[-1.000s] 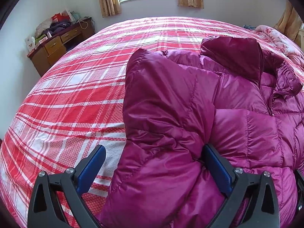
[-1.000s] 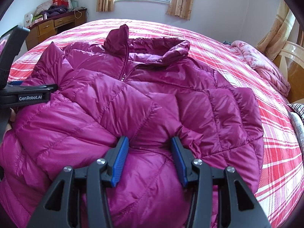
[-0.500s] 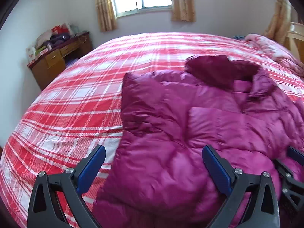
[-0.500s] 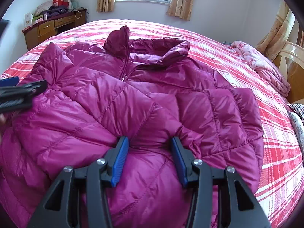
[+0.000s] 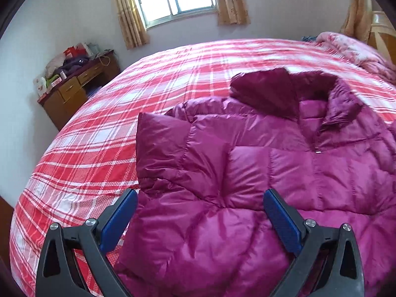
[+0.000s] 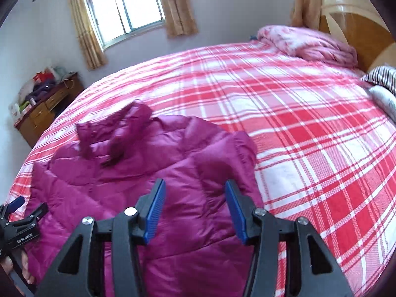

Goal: Fold large clothes

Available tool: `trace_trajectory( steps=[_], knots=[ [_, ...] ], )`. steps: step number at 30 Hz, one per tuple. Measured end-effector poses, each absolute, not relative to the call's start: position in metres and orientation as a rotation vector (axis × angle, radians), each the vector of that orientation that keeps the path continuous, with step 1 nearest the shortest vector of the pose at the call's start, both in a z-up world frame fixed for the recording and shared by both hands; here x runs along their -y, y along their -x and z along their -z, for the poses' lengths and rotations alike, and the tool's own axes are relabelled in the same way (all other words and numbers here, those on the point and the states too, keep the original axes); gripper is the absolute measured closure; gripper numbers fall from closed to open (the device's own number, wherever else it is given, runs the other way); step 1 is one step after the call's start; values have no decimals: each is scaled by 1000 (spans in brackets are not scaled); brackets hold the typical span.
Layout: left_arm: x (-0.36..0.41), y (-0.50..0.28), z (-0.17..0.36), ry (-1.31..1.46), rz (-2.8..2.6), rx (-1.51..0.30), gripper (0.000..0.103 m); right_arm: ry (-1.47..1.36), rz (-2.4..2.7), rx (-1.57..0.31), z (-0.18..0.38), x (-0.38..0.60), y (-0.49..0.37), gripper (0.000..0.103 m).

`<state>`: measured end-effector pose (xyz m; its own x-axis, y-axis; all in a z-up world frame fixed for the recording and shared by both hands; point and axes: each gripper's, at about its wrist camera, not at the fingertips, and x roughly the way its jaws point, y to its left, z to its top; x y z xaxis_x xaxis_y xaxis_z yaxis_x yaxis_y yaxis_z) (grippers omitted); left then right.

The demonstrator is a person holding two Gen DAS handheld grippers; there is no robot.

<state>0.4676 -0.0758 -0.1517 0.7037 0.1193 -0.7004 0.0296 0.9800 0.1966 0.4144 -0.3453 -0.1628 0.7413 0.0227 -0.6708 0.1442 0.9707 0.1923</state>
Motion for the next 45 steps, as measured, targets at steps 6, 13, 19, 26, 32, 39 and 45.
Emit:
trace_trajectory(
  steps=[6, 13, 19, 26, 32, 39, 45],
  knots=[
    [68, -483, 172, -155, -36, -867, 1, -226, 37, -795, 182, 347, -425, 50],
    [66, -484, 176, -144, -31, -880, 1, -184, 56, -829, 190, 339, -427, 49],
    [65, -486, 179, -138, -29, -882, 1, -165, 68, -842, 191, 337, -430, 49],
    [64, -488, 179, -132, -28, -885, 1, -147, 82, -846, 191, 333, -431, 49],
    [62, -488, 180, -130, -26, -886, 1, -138, 87, -845, 191, 332, -431, 49],
    [61, -490, 181, -120, -19, -891, 1, -132, 94, -844, 190, 331, -431, 49],
    [48, -478, 160, -136, -33, -898, 1, -99, 71, -855, 178, 328, -420, 39]
  ],
)
